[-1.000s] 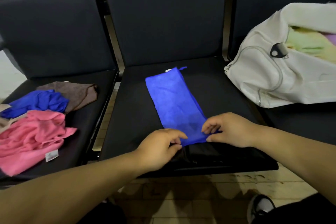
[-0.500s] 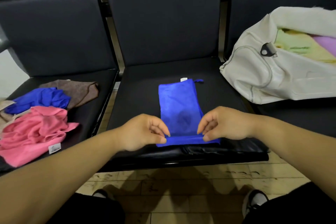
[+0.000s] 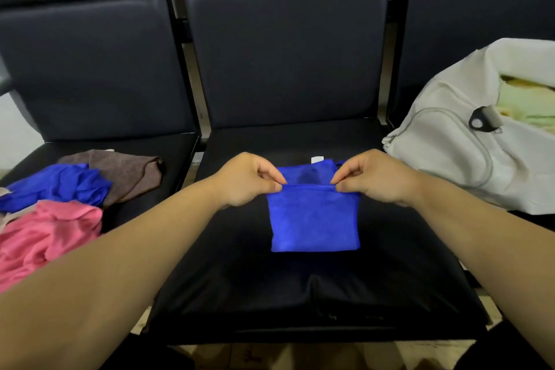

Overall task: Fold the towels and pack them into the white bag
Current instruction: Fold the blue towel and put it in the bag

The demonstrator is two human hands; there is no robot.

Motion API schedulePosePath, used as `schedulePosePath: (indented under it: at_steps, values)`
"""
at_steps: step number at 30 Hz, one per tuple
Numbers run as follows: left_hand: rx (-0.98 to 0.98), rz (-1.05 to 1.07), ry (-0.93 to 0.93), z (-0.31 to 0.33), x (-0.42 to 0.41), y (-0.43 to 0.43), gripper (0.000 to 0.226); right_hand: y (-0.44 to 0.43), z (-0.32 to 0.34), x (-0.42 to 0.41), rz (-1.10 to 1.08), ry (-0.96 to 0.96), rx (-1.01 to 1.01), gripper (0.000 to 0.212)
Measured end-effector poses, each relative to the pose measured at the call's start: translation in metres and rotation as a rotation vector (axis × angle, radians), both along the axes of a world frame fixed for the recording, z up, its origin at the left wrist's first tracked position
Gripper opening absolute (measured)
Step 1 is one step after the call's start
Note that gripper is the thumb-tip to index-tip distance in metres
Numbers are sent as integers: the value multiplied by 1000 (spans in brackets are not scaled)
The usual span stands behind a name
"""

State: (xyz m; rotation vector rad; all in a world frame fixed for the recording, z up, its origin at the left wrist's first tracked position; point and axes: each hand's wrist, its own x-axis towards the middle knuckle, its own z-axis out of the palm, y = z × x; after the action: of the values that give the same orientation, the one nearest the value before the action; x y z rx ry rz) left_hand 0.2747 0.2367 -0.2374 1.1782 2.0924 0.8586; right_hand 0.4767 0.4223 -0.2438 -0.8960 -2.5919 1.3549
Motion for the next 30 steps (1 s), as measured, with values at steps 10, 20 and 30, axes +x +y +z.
schedulePosePath:
  at_steps: [10, 20, 30]
  values:
    - [51, 361, 207, -53, -27, 28, 44, 31, -41, -46, -306, 116, 155, 30]
    - [-7, -249, 364, -76, 27, -23, 20, -13, -60, 13, 426, -195, 328, 34]
    - [-96, -167, 184, -80, 47, -52, 35, -34, -66, 31, 245, -179, 111, 21]
